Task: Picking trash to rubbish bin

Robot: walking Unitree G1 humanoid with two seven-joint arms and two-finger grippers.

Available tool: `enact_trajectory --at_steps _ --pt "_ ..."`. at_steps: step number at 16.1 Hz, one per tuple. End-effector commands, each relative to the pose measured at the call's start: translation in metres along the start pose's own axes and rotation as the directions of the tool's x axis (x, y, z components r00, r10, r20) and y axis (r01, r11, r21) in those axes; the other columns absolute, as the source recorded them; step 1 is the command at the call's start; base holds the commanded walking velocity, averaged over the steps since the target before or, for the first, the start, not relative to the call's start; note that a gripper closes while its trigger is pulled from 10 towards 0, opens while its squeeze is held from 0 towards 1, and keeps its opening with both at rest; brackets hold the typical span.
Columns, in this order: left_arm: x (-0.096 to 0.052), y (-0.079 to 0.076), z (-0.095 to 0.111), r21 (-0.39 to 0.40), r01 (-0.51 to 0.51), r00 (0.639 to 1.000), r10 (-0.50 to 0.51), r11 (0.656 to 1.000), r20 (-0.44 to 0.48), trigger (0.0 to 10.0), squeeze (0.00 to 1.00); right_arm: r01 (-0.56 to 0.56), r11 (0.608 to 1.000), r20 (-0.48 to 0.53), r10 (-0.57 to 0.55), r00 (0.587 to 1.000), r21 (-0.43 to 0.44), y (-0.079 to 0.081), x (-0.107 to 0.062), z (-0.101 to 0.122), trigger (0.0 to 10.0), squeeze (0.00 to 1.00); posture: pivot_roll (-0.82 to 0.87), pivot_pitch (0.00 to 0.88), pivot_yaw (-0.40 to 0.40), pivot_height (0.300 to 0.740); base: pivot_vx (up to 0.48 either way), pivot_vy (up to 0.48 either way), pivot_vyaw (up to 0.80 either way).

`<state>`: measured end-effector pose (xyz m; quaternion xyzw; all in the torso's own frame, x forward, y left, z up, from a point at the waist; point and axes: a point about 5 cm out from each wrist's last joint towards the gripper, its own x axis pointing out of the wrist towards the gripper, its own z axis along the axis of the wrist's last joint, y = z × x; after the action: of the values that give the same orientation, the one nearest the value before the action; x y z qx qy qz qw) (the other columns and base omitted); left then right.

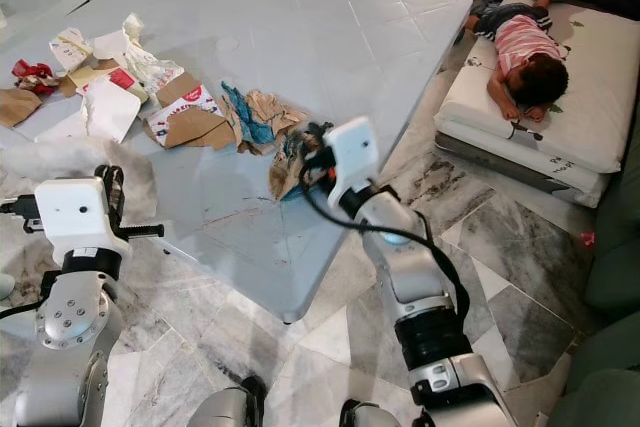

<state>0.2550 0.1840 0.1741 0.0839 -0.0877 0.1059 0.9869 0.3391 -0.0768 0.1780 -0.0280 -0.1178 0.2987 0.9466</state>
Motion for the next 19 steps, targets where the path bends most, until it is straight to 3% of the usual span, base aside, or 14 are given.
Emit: enact_trajectory --at_steps 1,8,11,13,15,19 --pt "0.000 0.002 -0.003 -0.002 -0.011 1.000 0.011 1.000 -0.013 0.0 0.00 -0.035 0.999 0.016 0.036 0.999 -0.040 0.005 0.001 0.005 10.0 1.00 0.14 0.194 0.008 0.740 0.000 0.000 0.00" --pt "0.000 0.000 -0.004 -0.006 -0.006 1.000 0.006 1.000 -0.013 0.0 0.00 -0.074 0.946 -0.038 0.065 0.997 -0.316 -0.003 -0.003 -0.001 10.0 1.00 0.14 0.192 0.009 0.740 0.000 0.000 0.00" --pt "0.000 0.000 -0.004 -0.008 -0.003 1.000 0.003 1.000 -0.016 0.0 0.00 -0.055 0.937 -0.087 0.027 0.996 -0.344 -0.010 -0.002 -0.008 10.0 1.00 0.14 0.197 0.011 0.740 0.000 0.000 0.00" --pt "0.000 0.000 -0.004 -0.009 -0.001 1.000 0.001 1.000 -0.015 0.0 0.00 -0.015 0.951 -0.141 -0.030 0.990 -0.309 -0.018 -0.001 -0.016 10.0 1.00 0.14 0.199 0.011 0.740 0.000 0.000 0.00" --pt "-0.001 -0.001 -0.004 -0.010 0.000 1.000 0.000 1.000 -0.015 0.0 0.00 0.053 0.975 -0.162 -0.090 0.983 -0.217 -0.025 0.003 -0.020 10.0 1.00 0.14 0.199 0.011 0.740 0.000 0.000 0.00" --pt "-0.001 -0.001 -0.004 -0.012 -0.001 1.000 0.001 1.000 -0.016 0.0 0.00 0.105 0.971 -0.184 -0.146 0.972 -0.215 -0.033 0.009 -0.024 10.0 1.00 0.14 0.202 0.010 0.740 0.000 0.000 0.00"
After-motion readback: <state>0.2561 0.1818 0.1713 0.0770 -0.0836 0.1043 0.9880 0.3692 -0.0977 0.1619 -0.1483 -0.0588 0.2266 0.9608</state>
